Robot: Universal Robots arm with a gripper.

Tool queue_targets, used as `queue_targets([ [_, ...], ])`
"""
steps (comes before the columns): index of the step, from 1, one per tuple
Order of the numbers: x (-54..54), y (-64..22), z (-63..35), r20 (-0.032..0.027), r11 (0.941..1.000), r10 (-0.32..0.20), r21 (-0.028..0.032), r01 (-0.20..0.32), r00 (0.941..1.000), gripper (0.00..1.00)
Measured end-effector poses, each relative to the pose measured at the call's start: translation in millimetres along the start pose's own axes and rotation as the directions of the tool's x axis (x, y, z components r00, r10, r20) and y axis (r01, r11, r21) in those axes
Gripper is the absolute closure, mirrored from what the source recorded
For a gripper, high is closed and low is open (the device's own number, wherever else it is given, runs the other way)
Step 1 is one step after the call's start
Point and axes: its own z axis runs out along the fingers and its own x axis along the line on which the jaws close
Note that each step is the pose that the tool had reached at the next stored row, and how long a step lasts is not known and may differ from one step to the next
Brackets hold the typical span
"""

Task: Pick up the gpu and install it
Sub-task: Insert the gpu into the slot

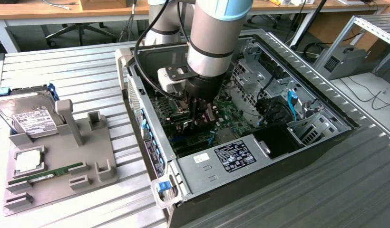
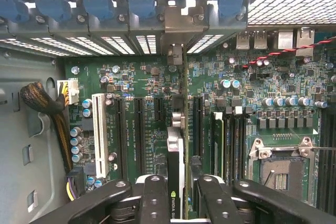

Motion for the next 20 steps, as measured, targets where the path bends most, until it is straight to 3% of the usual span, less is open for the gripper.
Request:
queue_targets([
  [1,0.0,0.1,0.0,0.0001,1.0000,0.000,0.0004,0.000,1.0000,0.74],
  [5,0.1,3.8,-0.5,0.0061,0.9999,0.000,0.0142,0.000,1.0000,0.74],
  [6,0.3,4.0,-0.4,0.0121,0.9998,0.000,0.0174,0.000,0.9999,0.74],
  [7,0.5,4.3,-0.5,0.0276,0.9998,0.000,0.0219,0.000,0.9996,0.74],
  [8,1.2,4.4,-0.5,0.0320,0.9997,0.000,0.0236,0.000,0.9995,0.74],
  [10,2.5,8.4,-0.6,0.0319,0.9997,0.000,0.0258,0.000,0.9995,0.74],
  [20,5.8,11.0,0.0,0.0321,0.9996,0.000,0.0268,-0.001,0.9995,0.74],
])
